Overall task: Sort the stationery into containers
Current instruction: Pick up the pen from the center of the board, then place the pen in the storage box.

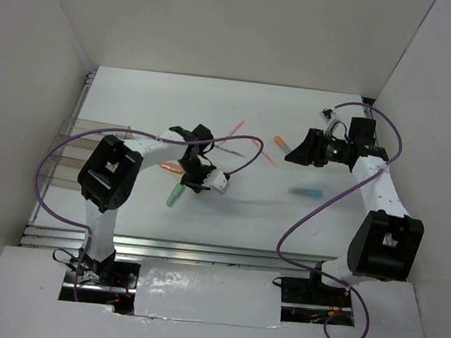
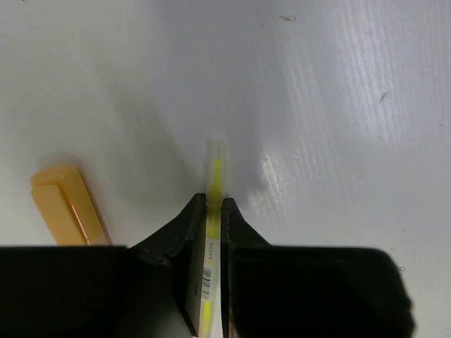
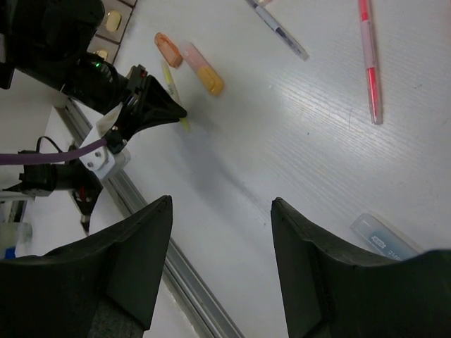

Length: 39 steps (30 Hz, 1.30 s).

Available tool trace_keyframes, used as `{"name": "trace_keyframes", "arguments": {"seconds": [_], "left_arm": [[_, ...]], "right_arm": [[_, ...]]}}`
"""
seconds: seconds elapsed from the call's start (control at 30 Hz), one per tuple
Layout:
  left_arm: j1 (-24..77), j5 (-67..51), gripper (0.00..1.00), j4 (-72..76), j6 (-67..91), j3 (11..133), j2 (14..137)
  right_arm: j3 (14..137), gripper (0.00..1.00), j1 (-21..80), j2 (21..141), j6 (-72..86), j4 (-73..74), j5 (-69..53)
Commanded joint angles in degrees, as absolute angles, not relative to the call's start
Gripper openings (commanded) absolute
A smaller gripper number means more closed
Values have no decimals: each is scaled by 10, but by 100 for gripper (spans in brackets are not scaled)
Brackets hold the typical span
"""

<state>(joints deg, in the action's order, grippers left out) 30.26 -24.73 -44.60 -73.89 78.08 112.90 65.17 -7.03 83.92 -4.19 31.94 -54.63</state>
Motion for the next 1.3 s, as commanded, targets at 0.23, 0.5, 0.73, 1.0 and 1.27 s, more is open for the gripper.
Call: {"name": "trace_keyframes", "arguments": {"seconds": [0.23, 0.5, 0.73, 1.0, 1.27], "left_arm": [[343, -284, 8, -516, -687, 849, 1068], [269, -344, 0, -584, -638, 970, 974], [85, -354, 0, -658, -711, 1027, 993], [-56, -363, 0, -678, -804, 1060, 1035], [-127, -296, 0, -685, -955, 1047, 1108]], "right_arm": [[724, 55, -10, 891, -153, 359, -378], [845, 40, 76, 1022, -236, 386, -230], [1002, 38, 120, 1173, -252, 441, -132], [1083, 42, 160, 1266, -254, 477, -59], [1092, 44, 164, 1282, -260, 492, -45]]}}
